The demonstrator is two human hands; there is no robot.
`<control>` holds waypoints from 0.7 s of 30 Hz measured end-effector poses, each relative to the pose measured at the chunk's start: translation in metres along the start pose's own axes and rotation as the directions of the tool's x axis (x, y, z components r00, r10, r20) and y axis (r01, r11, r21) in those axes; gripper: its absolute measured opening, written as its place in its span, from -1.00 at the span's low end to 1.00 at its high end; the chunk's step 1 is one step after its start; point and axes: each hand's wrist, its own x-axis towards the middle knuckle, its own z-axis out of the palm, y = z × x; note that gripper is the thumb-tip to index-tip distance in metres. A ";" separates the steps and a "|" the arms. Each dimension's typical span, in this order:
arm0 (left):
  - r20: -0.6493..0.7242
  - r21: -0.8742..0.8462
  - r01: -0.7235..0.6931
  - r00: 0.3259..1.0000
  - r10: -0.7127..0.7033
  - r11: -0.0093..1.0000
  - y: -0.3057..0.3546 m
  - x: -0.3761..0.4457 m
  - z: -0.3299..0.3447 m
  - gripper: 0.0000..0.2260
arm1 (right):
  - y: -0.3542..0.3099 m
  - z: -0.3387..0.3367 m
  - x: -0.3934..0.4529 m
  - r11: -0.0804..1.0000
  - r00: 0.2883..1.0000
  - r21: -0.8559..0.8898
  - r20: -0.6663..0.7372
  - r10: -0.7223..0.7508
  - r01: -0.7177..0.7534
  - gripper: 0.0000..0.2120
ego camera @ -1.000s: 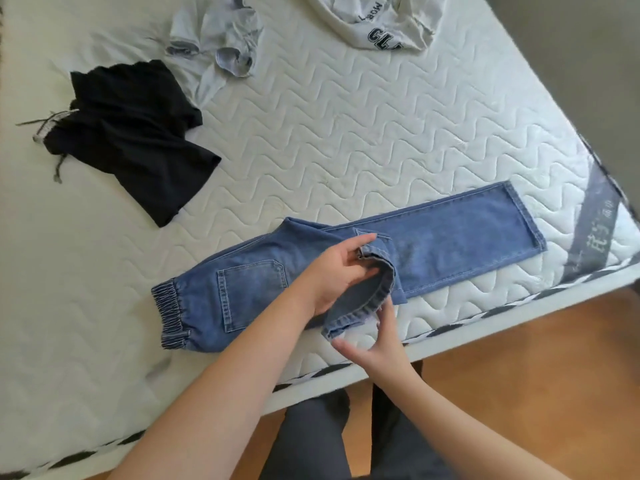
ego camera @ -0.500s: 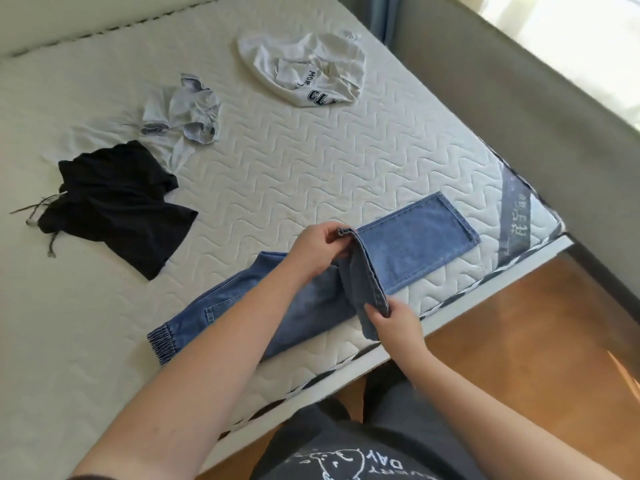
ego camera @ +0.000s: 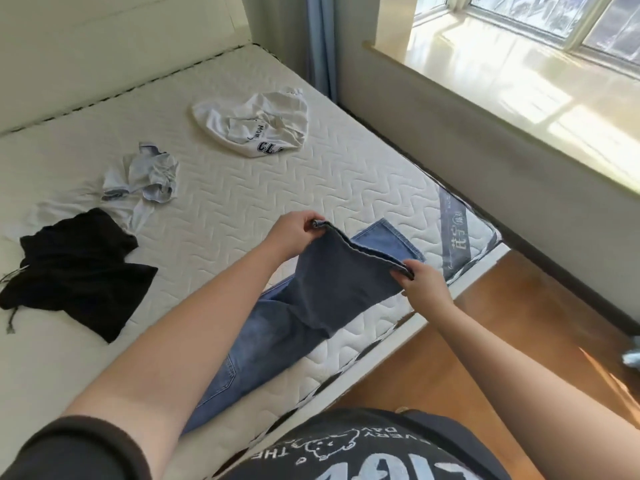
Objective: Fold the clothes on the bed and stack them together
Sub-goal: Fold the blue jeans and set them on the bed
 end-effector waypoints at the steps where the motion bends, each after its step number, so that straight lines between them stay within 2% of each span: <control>1: 0.001 0.016 -0.008 1.000 0.008 1.000 0.012 0.011 0.004 -0.84 | 0.003 -0.009 0.008 1.000 1.000 0.013 0.012 0.002 -0.002 -0.81; 4: 0.028 0.078 -0.010 1.000 0.007 0.997 0.044 0.046 0.015 -0.88 | 0.015 -0.034 0.033 0.996 0.998 0.089 0.061 0.019 -0.025 -0.80; 7: 0.050 0.172 -0.005 0.999 -0.004 0.985 0.065 0.073 0.019 -0.84 | 0.023 -0.050 0.053 0.992 0.996 0.122 0.085 0.013 -0.024 -0.75; 12: 0.035 0.267 0.022 0.999 -0.032 0.963 0.085 0.109 0.025 -0.85 | 0.031 -0.063 0.086 0.974 0.995 0.212 0.075 0.071 -0.086 -0.84; 17: 0.103 0.290 0.010 0.994 -0.041 0.957 0.075 0.147 0.037 -0.87 | 0.039 -0.060 0.108 0.974 0.989 0.181 0.087 0.121 -0.135 -0.86; 21: 0.151 0.361 -0.035 0.988 -0.021 0.932 0.060 0.180 0.047 -0.80 | 0.049 -0.058 0.120 0.976 0.982 0.119 0.079 0.172 -0.180 -0.87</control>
